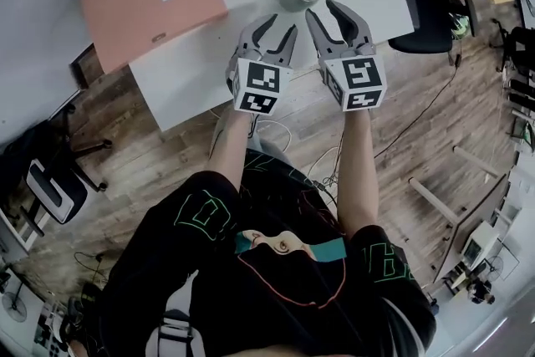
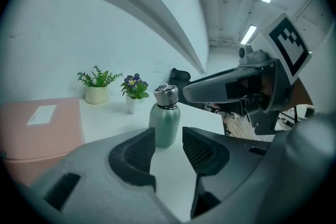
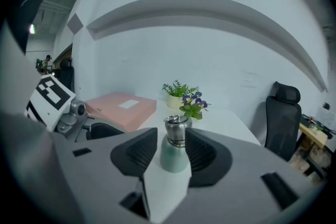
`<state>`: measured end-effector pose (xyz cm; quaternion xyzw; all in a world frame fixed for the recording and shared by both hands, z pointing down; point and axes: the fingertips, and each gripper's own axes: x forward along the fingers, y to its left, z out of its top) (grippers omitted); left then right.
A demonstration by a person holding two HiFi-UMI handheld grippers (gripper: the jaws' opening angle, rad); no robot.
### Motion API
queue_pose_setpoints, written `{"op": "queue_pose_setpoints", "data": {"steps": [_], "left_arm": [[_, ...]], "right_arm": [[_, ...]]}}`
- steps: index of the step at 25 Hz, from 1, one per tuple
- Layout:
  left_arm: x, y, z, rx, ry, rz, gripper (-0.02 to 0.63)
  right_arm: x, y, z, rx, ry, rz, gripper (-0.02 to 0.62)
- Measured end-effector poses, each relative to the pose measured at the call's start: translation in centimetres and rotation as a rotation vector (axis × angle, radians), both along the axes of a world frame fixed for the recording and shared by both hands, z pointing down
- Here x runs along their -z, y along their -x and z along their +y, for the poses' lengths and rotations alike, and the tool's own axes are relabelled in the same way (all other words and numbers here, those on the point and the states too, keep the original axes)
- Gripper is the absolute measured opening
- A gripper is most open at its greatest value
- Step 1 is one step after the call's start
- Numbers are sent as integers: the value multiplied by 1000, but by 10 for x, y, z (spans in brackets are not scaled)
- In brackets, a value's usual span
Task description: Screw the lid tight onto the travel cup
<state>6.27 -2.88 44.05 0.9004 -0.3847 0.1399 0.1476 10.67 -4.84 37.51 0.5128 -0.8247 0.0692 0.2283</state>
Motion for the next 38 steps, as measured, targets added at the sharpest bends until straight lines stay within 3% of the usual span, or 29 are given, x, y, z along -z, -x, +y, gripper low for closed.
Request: {"op": "queue_pose_setpoints", "data": {"steps": [11,23,27,33,38], "left_arm": [[-26,-17,-36,-41,11,-35,279],[-30,-46,-54,-176,-48,-65,315],[-30,-47,-55,-181,-69,-54,311],[-30,-47,-55,-182,-85,-50,308],[-31,-46,-56,-181,-101,-48,307]], "right_arm": [[-6,10,-39,49,-5,98,229],[-10,10,-48,49,8,138,233],[-9,7,-47,13,-3,96,233],[-11,-3,-43,-85,-9,-88,232],[-11,-2,-45,-95,-19,-106,233]]}}
